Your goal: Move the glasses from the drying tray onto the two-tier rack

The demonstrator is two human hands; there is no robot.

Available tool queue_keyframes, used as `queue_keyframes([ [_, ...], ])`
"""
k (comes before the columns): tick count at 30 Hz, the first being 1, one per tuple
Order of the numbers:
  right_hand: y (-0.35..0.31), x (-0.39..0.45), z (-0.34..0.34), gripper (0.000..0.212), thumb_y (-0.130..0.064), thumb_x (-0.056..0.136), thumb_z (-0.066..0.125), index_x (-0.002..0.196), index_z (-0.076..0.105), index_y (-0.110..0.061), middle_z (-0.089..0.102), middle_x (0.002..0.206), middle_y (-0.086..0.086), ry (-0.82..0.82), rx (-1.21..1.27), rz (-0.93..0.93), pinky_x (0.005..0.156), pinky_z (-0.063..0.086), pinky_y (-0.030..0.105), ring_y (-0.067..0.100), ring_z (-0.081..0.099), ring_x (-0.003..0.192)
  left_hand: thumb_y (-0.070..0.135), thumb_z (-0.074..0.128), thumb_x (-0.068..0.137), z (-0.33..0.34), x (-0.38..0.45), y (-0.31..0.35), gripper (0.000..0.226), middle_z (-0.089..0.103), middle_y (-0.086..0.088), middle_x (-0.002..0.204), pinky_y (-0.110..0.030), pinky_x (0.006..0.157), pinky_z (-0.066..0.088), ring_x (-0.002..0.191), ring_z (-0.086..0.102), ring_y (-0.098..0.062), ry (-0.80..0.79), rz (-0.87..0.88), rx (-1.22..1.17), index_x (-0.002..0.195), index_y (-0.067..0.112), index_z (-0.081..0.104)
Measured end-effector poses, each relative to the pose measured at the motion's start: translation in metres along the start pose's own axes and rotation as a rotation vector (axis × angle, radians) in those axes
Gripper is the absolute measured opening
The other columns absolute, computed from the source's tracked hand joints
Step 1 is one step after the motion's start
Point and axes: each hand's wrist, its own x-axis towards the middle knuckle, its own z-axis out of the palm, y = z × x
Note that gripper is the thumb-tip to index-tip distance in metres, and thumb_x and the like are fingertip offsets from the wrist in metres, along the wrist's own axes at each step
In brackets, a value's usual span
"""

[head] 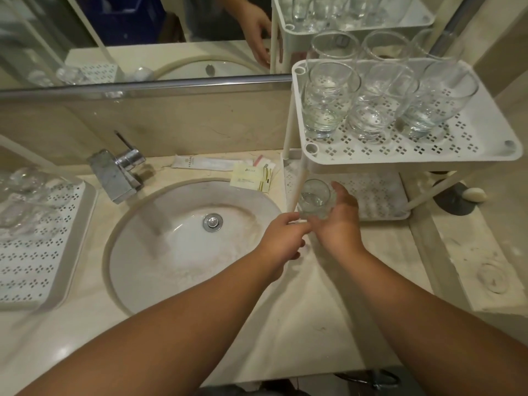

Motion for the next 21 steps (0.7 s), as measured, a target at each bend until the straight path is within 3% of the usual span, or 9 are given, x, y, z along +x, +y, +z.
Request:
queue_keyframes([
  [3,-0.010,-0.026,0.004,0.065,-0.015,0.079,0.078,0.135,0.044,-0.016,0.042,0.134,0.012,0.063,0.030,-0.040,0.083,0.047,0.028,0.023,0.057,0.104,0.027,0.065,0.090,-0.021,-0.009,-0.002,0.048,0.063,0.001,0.113,-0.033,0.078,0.054,0.102,0.066,-0.021,0.023,0.006,-0.024,0.135,0.023,0.053],
  [9,-0.047,-0.064,0.033,0.027,-0.015,0.083,0.069,0.104,0.055,-0.024,0.058,0.093,-0.002,0.000,0.103,-0.109,0.064,0.042,0.018,0.008,0.056,0.071,0.021,0.060,0.092,-0.084,-0.032,-0.003,0.034,0.063,-0.002,0.113,-0.043,0.092,0.055,0.104,0.067,-0.023,0.133,0.052,-0.079,0.126,0.023,0.057],
  [15,-0.100,-0.098,0.089,0.027,-0.015,0.084,0.067,0.102,0.054,-0.032,0.057,0.089,-0.010,-0.124,0.086,-0.224,0.063,0.043,0.021,0.010,0.057,0.069,0.017,0.057,0.091,-0.162,-0.062,-0.001,0.031,0.063,-0.004,0.113,-0.040,0.085,0.056,0.103,0.068,-0.025,0.250,0.114,-0.190,0.122,0.024,0.057],
  [21,-0.174,-0.123,0.154,0.030,-0.018,0.086,0.067,0.106,0.053,-0.035,0.057,0.095,-0.014,-0.238,0.067,-0.358,0.062,0.039,0.012,0.005,0.058,0.073,0.014,0.056,0.093,-0.252,-0.096,-0.003,0.027,0.063,-0.003,0.110,-0.036,0.077,0.053,0.084,0.066,-0.020,0.355,0.161,-0.326,0.118,0.024,0.058],
])
